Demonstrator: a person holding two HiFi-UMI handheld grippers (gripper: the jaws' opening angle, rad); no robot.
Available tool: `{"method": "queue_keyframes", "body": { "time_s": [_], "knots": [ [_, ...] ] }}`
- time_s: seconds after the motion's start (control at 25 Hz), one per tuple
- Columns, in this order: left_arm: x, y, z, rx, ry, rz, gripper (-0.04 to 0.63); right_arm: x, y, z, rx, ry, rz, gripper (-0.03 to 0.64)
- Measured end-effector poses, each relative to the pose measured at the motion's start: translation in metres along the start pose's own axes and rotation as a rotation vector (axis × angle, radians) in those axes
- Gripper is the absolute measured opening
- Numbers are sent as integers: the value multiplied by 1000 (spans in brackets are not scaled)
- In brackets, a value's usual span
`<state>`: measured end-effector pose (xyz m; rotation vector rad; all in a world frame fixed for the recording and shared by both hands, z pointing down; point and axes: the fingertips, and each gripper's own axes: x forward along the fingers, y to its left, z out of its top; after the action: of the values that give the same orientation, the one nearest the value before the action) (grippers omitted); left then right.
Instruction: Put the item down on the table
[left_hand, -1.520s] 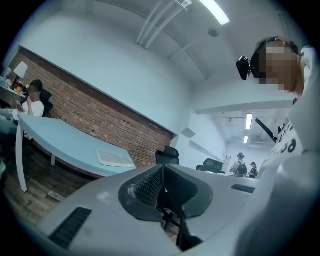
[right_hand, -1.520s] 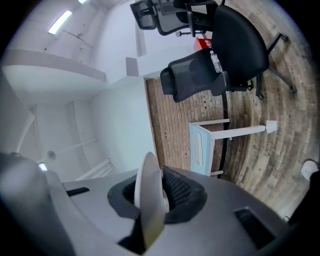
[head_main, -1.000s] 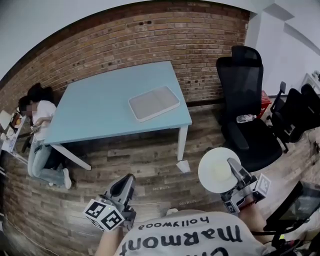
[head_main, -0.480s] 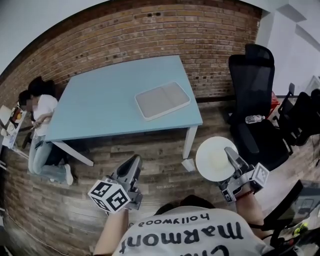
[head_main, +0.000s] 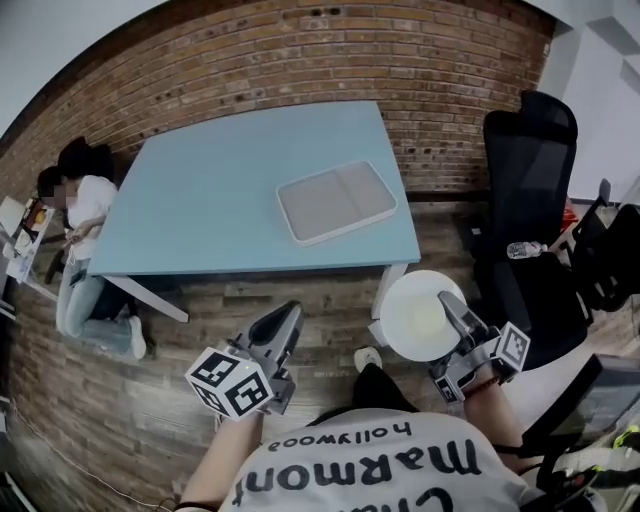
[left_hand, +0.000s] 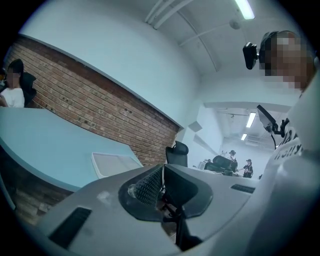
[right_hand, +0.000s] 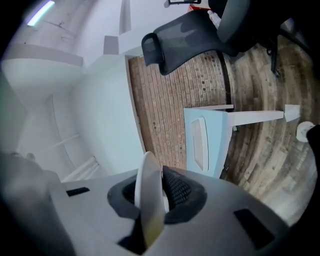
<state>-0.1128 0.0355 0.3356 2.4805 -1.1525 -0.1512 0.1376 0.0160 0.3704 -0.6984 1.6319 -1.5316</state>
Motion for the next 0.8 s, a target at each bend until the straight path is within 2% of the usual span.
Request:
{"method": "queue_keyframes", "body": {
  "time_s": [0.2, 0.64, 0.8],
  "knots": [
    [34, 18, 0, -12, 15, 17, 18, 41, -12, 24, 40, 49, -3, 48],
    [100, 49, 18, -44, 19, 58, 18, 118, -20, 81, 44, 112, -10, 48],
    [118, 61, 25, -102, 14, 62, 18, 141, -22, 99, 62, 114, -9, 48]
  ]
}}
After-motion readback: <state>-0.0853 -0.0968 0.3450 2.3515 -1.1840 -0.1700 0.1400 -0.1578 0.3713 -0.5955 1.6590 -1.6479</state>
